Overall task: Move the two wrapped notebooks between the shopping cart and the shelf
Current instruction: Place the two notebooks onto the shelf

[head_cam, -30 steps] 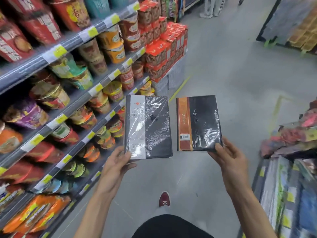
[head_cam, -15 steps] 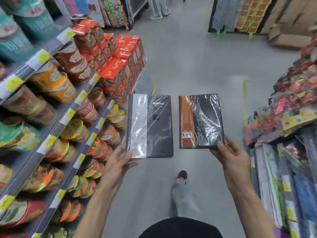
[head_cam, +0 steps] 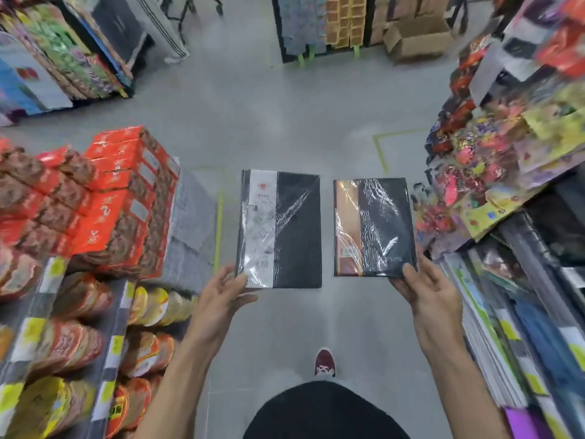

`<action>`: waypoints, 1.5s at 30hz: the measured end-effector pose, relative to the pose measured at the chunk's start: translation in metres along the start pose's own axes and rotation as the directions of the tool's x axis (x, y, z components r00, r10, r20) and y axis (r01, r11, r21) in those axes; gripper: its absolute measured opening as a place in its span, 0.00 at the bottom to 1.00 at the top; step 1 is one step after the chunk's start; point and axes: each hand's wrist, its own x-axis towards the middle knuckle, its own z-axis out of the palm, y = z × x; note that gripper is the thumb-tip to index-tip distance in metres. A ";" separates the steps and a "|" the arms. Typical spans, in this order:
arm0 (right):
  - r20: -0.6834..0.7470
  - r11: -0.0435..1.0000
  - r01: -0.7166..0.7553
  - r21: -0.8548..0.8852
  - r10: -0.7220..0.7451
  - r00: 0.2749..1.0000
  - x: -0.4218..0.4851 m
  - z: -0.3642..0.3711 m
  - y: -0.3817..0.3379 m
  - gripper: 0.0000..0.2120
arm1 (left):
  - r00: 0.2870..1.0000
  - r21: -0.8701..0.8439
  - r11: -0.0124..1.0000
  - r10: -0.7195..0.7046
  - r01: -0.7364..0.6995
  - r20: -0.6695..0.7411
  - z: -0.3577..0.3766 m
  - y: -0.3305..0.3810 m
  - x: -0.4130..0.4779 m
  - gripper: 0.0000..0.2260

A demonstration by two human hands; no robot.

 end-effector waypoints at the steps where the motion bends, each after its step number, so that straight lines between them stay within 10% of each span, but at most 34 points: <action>1: -0.032 1.000 0.012 0.014 -0.011 0.999 0.006 -0.002 -0.004 0.41 | 0.999 0.014 1.000 -0.014 0.014 0.033 0.011 0.006 0.013 0.30; 8: -0.302 0.986 0.100 0.132 -0.056 0.952 0.018 -0.025 -0.031 0.33 | 0.955 0.143 0.982 -0.156 0.122 0.253 0.077 0.024 0.093 0.26; 12: -0.458 0.965 0.186 0.185 -0.083 0.885 0.013 -0.042 -0.038 0.24 | 0.893 0.261 0.957 -0.225 0.127 0.390 0.124 0.032 0.132 0.40; 16: -0.607 0.939 0.268 0.214 -0.087 0.790 0.007 -0.053 -0.041 0.22 | 0.819 0.344 0.929 -0.303 0.138 0.487 0.176 0.027 0.167 0.19; 33: -0.940 0.850 0.507 0.141 -0.046 0.339 -0.032 -0.107 0.001 0.18 | 0.331 0.677 0.729 -0.617 -0.102 0.714 0.349 -0.033 0.181 0.22; 45: -0.946 0.881 0.439 0.178 0.031 0.322 -0.047 -0.211 0.020 0.16 | 0.320 0.674 0.732 -0.617 -0.101 0.719 0.411 -0.135 0.131 0.11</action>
